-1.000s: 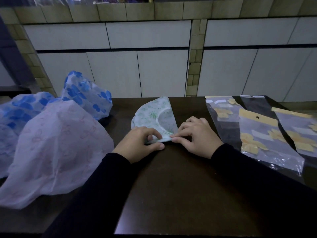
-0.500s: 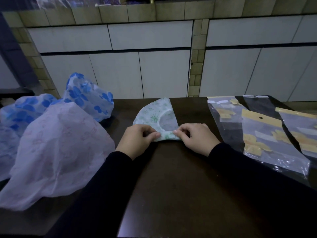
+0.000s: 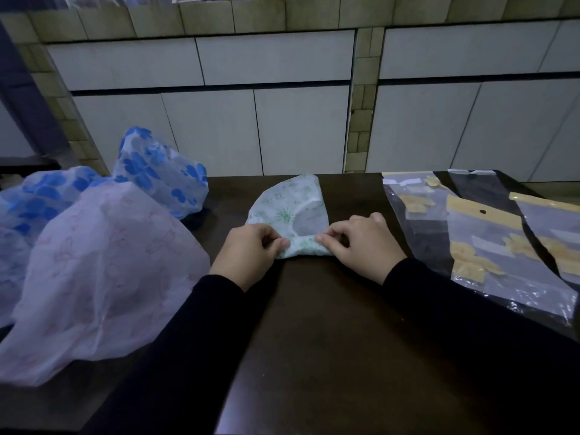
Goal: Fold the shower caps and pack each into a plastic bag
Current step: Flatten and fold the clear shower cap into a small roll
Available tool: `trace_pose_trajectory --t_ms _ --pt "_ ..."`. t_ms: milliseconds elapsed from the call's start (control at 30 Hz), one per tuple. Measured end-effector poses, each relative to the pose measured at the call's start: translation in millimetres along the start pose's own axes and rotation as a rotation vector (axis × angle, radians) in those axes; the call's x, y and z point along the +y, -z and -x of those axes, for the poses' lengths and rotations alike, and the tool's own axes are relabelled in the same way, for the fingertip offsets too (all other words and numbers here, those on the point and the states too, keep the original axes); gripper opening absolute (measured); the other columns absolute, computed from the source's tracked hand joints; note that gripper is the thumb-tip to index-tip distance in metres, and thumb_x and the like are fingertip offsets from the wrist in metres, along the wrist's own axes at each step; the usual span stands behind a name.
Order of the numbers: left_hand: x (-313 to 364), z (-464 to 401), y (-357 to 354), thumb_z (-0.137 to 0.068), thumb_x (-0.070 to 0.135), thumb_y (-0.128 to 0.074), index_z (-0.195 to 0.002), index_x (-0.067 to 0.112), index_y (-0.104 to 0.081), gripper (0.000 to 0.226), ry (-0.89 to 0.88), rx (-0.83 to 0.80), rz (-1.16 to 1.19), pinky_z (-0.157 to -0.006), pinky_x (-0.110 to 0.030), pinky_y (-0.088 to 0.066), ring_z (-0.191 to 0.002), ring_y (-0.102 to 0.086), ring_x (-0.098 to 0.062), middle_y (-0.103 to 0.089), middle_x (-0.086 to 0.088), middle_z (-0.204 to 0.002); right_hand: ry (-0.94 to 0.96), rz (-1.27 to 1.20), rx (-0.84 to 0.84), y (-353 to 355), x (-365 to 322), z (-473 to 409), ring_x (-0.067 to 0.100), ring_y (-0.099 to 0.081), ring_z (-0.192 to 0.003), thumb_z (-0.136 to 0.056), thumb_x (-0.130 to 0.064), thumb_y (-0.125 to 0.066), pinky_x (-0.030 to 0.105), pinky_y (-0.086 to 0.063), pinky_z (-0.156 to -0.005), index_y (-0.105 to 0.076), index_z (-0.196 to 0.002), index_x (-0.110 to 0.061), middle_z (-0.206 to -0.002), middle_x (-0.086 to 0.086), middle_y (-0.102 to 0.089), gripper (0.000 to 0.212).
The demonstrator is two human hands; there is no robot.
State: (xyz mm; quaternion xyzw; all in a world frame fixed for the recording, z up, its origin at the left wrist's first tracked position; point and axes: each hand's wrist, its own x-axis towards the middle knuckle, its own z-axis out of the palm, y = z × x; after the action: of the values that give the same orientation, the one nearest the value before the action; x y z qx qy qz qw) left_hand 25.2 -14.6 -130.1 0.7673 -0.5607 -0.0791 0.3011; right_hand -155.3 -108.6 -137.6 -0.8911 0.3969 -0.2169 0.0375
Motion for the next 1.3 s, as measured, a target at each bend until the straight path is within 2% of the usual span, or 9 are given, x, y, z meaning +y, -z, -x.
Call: trace_pose_trajectory --t_ms 100,200,300,400,567,667,900,1067,1300 --pt "1 1 -1 -0.088 0.035 -0.066 -0.087 0.023 -0.068 0.012 -0.008 0.0 0.0 -0.058 -0.01 -0.033 -0.07 -0.049 -0.001 -0.057 0.01 -0.082 -0.021 0.034 0.002 -1 -3 0 0.006 -0.047 -0.087 -0.094 -0.055 -0.045 0.035 -0.027 -0.092 -0.067 -0.094 -0.035 -0.083 -0.016 -0.059 0.03" --pt "-1 2 0 -0.086 0.03 -0.069 -0.086 0.029 -0.062 0.007 -0.066 0.007 0.033 -0.073 -0.019 -0.035 -0.079 -0.048 -0.005 -0.05 0.01 -0.094 0.006 0.058 0.077 -1 -2 1 0.006 -0.047 -0.093 -0.091 -0.056 -0.049 0.035 -0.029 -0.089 -0.064 -0.095 -0.038 -0.094 -0.017 -0.056 0.023" --pt "0 3 -1 -0.087 0.019 -0.067 -0.084 0.027 -0.07 0.009 -0.112 -0.016 0.04 -0.081 -0.019 -0.036 -0.091 -0.052 -0.008 -0.056 0.01 -0.097 0.173 0.014 0.108 1 -3 5 0.01 -0.048 -0.095 -0.093 -0.04 -0.056 0.031 -0.026 -0.082 -0.065 -0.099 -0.038 -0.101 -0.016 -0.056 0.012" --pt "-4 3 -3 -0.09 0.017 -0.063 -0.087 0.028 -0.074 0.016 -0.131 -0.016 0.004 -0.088 -0.024 -0.04 -0.098 -0.053 -0.011 -0.059 0.012 -0.097 0.273 0.052 -0.012 8 -2 7 0.009 -0.046 -0.097 -0.096 -0.024 -0.05 0.029 -0.019 -0.08 -0.064 -0.111 -0.039 -0.111 -0.018 -0.059 0.026" --pt "-9 2 6 -0.082 0.05 -0.066 -0.097 0.037 -0.073 0.022 -0.093 -0.125 -0.04 -0.093 -0.027 -0.044 -0.103 -0.053 -0.003 -0.057 0.02 -0.106 0.308 0.083 -0.129 16 4 9 0.006 -0.042 -0.097 -0.095 -0.057 -0.036 0.033 -0.023 -0.084 -0.06 -0.123 -0.042 -0.105 -0.021 -0.058 0.04" --pt "-9 2 10 -0.079 0.047 -0.071 -0.105 0.038 -0.071 0.028 -0.091 -0.153 -0.087 -0.097 -0.023 -0.041 -0.108 -0.051 -0.002 -0.057 0.017 -0.113 0.282 0.11 -0.119 15 4 9 0.006 -0.042 -0.1 -0.091 -0.062 -0.038 0.032 -0.025 -0.086 -0.06 -0.122 -0.045 -0.107 -0.021 -0.059 0.042" --pt "-14 2 6 -0.085 0.037 -0.068 -0.106 0.027 -0.073 0.023 -0.13 -0.079 -0.034 -0.087 -0.013 -0.035 -0.101 -0.053 0.0 -0.056 0.017 -0.104 0.168 0.027 -0.071 10 4 10 0.005 -0.046 -0.096 -0.091 -0.057 -0.048 0.029 -0.024 -0.083 -0.064 -0.117 -0.042 -0.106 -0.02 -0.066 0.034" --pt "-10 2 6 -0.088 0.043 -0.062 -0.097 0.028 -0.071 0.02 -0.098 -0.046 -0.033 -0.078 -0.017 -0.037 -0.087 -0.052 -0.001 -0.06 0.013 -0.098 0.065 -0.075 -0.059 12 3 8 0.001 -0.045 -0.081 -0.093 -0.053 -0.048 0.03 -0.03 -0.088 -0.066 -0.114 -0.039 -0.09 -0.02 -0.064 0.031" --pt "-7 1 0 -0.09 0.049 -0.054 -0.089 0.033 -0.063 0.019 -0.103 -0.046 -0.078 -0.073 -0.025 -0.04 -0.087 -0.056 -0.009 -0.065 0.005 -0.091 -0.161 -0.289 -0.016 4 3 4 0.006 -0.058 -0.084 -0.09 -0.05 -0.054 0.037 -0.037 -0.099 -0.071 -0.087 -0.031 -0.084 -0.011 -0.068 0.025"
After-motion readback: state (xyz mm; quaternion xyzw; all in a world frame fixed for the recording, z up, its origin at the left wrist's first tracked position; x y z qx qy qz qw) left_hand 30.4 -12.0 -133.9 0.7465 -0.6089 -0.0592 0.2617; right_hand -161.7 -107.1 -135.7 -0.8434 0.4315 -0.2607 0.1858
